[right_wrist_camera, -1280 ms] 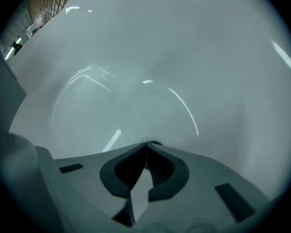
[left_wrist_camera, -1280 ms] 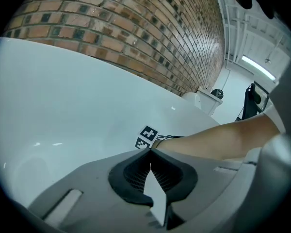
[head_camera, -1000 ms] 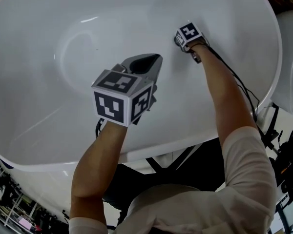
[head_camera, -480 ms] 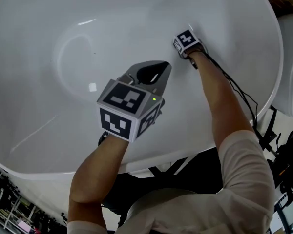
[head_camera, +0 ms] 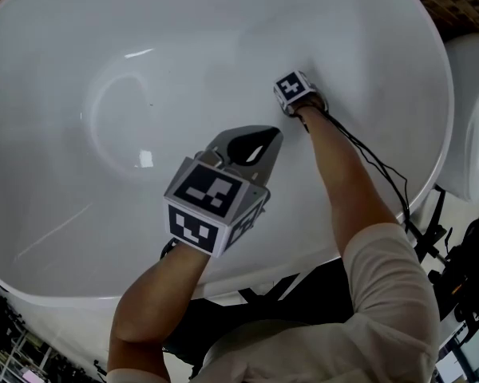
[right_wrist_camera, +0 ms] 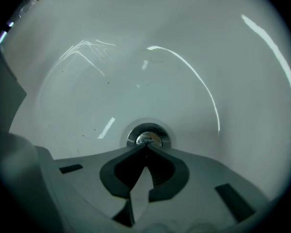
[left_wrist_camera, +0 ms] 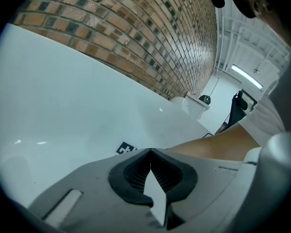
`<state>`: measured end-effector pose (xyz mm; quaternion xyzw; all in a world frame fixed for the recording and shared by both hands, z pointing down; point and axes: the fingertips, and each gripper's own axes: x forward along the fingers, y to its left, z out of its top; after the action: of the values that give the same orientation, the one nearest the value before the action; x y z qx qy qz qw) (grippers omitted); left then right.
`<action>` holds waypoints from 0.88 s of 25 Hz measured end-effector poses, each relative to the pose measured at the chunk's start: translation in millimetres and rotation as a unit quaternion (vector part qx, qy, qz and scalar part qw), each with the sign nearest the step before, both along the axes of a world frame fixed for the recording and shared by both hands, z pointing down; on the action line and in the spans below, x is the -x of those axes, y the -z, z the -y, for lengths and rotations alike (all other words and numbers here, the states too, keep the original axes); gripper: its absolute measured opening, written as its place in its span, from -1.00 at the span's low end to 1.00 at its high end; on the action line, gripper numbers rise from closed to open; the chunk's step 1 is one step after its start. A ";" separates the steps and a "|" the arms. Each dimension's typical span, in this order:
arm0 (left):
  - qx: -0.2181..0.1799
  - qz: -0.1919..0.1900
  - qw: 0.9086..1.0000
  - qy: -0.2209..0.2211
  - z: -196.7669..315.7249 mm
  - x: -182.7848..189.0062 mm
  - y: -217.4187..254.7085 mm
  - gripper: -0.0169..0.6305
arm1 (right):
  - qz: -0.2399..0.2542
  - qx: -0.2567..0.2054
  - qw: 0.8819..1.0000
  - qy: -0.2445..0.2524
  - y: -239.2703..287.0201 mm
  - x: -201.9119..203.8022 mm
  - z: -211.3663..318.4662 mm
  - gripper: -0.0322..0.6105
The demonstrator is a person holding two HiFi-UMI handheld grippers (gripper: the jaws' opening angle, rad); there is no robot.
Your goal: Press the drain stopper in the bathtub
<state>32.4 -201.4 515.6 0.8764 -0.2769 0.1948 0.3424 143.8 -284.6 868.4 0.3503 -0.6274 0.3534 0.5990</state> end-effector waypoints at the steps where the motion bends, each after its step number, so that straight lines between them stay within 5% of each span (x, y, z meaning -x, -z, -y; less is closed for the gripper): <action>1: 0.000 0.001 1.000 -0.001 -0.6 -0.7 0.2 -0.93 | 0.004 -0.001 1.000 0.000 0.2 0.4 0.6 -0.85; 22: 0.007 -0.018 1.000 0.006 3.3 -3.9 1.1 -0.93 | 0.022 0.003 1.000 -0.022 1.1 -3.4 -1.2 -0.85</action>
<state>36.2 -204.7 514.5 0.8755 -0.2748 0.1790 0.3549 147.2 -283.4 867.3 0.3549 -0.6314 0.3756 0.5782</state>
